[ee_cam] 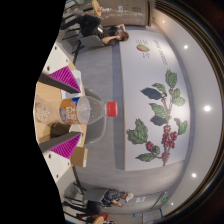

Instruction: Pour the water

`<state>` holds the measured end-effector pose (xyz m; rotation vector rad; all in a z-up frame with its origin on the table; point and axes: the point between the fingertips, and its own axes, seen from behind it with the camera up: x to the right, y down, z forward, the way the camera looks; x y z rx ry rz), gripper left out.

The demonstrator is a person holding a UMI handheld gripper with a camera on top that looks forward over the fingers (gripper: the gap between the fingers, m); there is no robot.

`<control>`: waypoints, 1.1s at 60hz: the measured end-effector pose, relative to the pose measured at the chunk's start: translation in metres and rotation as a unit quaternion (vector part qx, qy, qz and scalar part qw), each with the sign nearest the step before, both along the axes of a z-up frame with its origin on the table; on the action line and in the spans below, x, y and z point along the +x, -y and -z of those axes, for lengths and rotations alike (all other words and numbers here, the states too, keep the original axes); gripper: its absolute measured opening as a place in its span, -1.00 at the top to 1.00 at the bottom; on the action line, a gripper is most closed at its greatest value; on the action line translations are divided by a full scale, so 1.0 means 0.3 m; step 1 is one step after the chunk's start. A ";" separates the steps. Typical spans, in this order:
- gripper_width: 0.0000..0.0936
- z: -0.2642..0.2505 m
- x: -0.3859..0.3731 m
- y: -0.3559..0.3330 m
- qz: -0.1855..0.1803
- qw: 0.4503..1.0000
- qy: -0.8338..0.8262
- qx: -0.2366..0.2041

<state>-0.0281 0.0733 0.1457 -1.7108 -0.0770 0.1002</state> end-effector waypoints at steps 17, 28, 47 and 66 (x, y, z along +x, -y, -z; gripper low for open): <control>0.16 -0.031 -0.043 -0.154 0.031 0.998 0.031 0.034; 0.33 -0.020 -0.067 -0.206 0.048 0.997 -0.052 0.042; 0.33 -0.035 -0.185 -0.376 -0.001 0.787 -0.616 -0.036; 0.18 -0.232 -0.133 -0.310 -0.052 0.506 -0.861 -0.018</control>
